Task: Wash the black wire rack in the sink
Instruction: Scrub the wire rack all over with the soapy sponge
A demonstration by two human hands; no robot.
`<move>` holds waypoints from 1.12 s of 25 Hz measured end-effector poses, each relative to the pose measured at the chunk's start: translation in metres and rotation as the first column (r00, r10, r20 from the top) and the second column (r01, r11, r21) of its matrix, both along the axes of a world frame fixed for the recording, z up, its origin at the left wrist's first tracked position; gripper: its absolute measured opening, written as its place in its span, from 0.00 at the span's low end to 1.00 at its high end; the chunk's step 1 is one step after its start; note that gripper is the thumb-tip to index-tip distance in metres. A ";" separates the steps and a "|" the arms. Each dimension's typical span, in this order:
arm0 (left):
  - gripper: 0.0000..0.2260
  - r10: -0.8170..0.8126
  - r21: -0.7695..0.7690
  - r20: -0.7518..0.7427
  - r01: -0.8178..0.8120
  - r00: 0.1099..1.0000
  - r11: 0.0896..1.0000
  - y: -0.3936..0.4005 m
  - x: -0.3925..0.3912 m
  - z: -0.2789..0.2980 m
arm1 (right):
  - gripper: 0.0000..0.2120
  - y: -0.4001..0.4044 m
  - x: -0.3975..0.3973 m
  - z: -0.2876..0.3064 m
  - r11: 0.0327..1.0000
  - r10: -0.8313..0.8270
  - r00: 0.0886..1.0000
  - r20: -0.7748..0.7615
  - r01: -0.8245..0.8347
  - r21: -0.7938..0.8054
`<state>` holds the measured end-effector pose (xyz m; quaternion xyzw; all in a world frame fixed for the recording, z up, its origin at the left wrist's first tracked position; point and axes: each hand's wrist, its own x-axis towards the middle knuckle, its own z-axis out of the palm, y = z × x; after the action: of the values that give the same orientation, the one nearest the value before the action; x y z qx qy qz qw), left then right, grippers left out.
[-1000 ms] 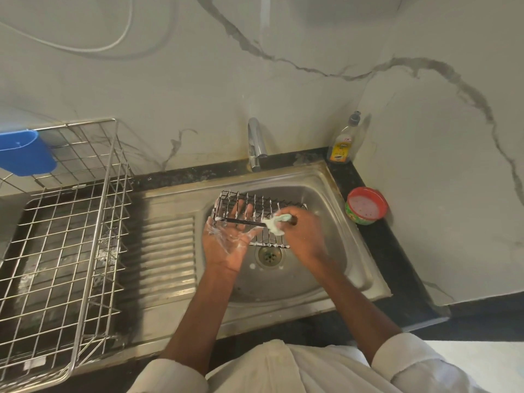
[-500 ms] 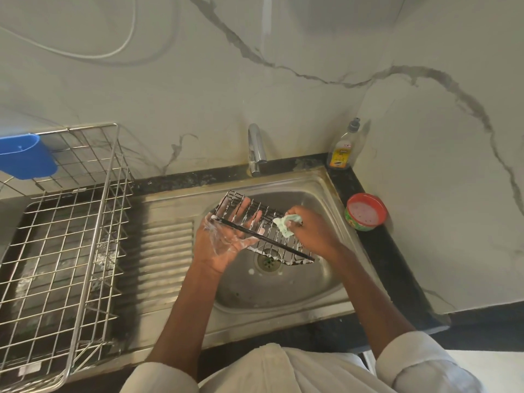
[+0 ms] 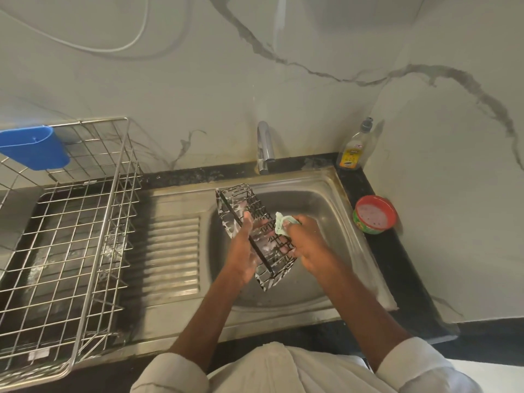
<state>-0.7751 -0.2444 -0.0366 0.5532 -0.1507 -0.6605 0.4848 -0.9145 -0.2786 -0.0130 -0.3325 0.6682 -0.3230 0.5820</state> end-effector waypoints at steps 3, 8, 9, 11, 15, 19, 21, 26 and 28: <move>0.29 0.009 0.043 -0.062 -0.006 0.998 0.999 0.003 -0.004 -0.002 | 0.05 0.008 0.008 0.004 0.991 0.087 0.983 -0.159 -0.103 -0.091; 0.36 0.035 0.000 -0.125 -0.035 0.992 0.999 0.001 0.015 0.002 | 0.10 0.006 -0.010 0.031 0.771 0.367 0.619 -0.694 -0.620 -0.146; 0.36 0.020 -0.002 -0.139 -0.021 0.990 1.000 0.002 0.015 0.005 | 0.11 0.001 -0.012 0.035 0.753 0.426 0.639 -0.640 -0.643 -0.140; 0.35 -0.014 0.014 -0.109 0.015 0.994 1.000 0.004 0.010 0.007 | 0.12 -0.012 -0.003 0.040 0.767 0.383 0.678 -0.627 -0.612 -0.194; 0.32 -0.099 0.004 -0.063 0.099 0.993 0.995 0.007 0.004 0.008 | 0.07 -0.027 0.023 0.044 0.786 0.117 0.648 -0.753 -0.524 -0.328; 0.29 -0.031 0.010 -0.107 0.032 0.994 0.999 0.004 0.010 0.012 | 0.10 0.011 0.021 0.040 0.625 0.248 0.565 -0.787 -0.714 -0.316; 0.26 -0.004 0.015 -0.158 0.006 0.987 1.000 0.005 0.010 0.013 | 0.11 0.022 0.009 0.044 0.559 0.451 0.490 -0.746 -0.807 -0.192; 0.24 0.038 0.019 -0.182 -0.035 0.983 0.999 0.012 0.012 0.012 | 0.13 -0.008 0.020 0.060 0.602 0.641 0.570 -0.514 -0.789 -0.124; 0.24 0.019 0.013 -0.180 -0.017 0.984 1.000 0.011 0.011 0.015 | 0.12 -0.023 0.038 0.058 0.730 0.349 0.664 -0.661 -0.635 -0.252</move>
<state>-0.7639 -0.2330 -0.0213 0.4953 -0.0975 -0.7041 0.4994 -0.8764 -0.3020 0.0450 -0.7149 0.5929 -0.1814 0.3232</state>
